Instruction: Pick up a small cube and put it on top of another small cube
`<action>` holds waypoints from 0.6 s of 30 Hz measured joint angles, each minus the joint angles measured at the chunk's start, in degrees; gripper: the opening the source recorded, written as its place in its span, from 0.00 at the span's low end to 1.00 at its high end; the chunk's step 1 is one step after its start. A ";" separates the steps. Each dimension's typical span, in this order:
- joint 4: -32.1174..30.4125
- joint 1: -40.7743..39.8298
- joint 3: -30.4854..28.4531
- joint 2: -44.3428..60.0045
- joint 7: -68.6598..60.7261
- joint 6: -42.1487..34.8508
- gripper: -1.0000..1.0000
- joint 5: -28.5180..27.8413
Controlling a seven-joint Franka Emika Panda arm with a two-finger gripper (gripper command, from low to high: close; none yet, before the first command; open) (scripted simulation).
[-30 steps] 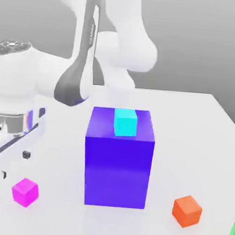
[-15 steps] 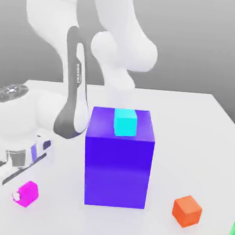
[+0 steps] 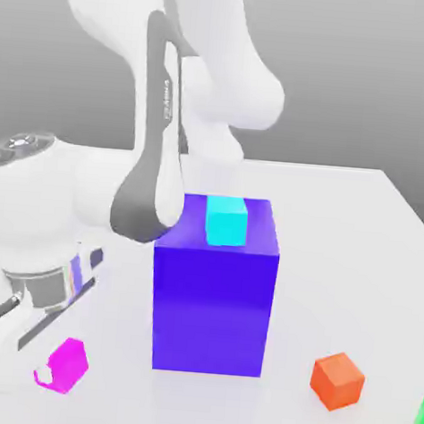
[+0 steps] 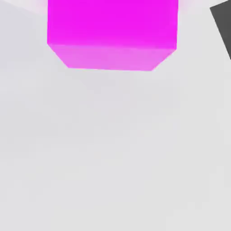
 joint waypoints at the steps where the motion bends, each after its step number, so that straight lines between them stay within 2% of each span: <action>1: 0.97 1.33 1.10 0.50 -0.77 -0.65 0.00 -0.90; 10: 9.17 14.18 10.31 4.64 -7.83 -6.85 0.00 -9.44; 18: 12.22 26.58 17.64 3.95 -15.46 -14.03 0.00 -19.63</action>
